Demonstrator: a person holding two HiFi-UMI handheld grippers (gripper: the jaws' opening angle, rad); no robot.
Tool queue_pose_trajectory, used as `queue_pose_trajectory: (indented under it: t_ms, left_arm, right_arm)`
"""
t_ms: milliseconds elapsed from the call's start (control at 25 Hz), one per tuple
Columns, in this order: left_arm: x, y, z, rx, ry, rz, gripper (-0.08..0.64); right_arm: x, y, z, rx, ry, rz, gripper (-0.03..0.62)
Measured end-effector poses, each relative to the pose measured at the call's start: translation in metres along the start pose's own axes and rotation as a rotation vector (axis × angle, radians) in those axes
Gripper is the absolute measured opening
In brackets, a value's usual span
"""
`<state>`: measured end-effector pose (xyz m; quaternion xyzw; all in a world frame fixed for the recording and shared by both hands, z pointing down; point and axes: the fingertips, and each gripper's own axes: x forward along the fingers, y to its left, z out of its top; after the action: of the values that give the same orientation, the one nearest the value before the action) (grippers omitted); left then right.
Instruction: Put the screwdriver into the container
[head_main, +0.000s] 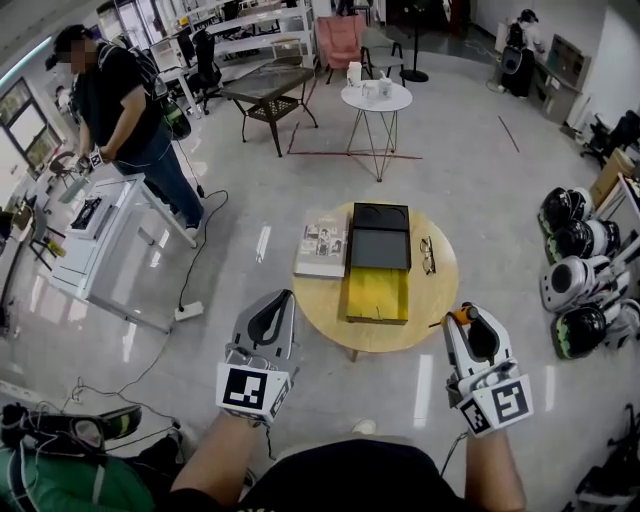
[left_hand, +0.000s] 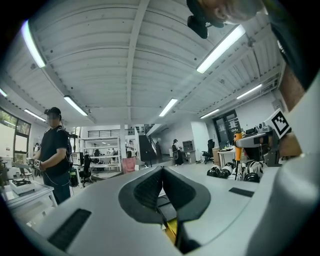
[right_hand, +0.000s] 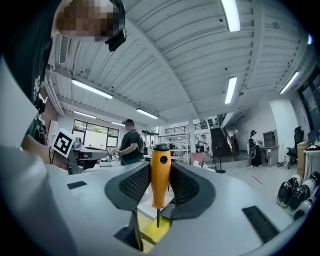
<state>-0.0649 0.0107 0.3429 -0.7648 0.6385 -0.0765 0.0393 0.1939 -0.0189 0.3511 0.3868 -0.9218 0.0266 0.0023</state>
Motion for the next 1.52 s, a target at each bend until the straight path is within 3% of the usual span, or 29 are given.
queue_pose_trajectory:
  t_ms: [320, 800, 1520]
  left_arm:
    - [0.014, -0.01, -0.001, -0.015, 0.002, 0.029, 0.017]
    - [-0.003, 0.002, 0.009, 0.042, -0.051, 0.117, 0.017]
    - [0.042, 0.041, -0.004, 0.032, -0.056, 0.016, 0.017]
  right_arm:
    - [0.004, -0.022, -0.008, 0.021, -0.005, 0.035, 0.138]
    - [0.002, -0.021, -0.008, 0.009, -0.003, 0.019, 0.138]
    - [0.052, -0.002, -0.01, 0.018, 0.011, -0.047, 0.138]
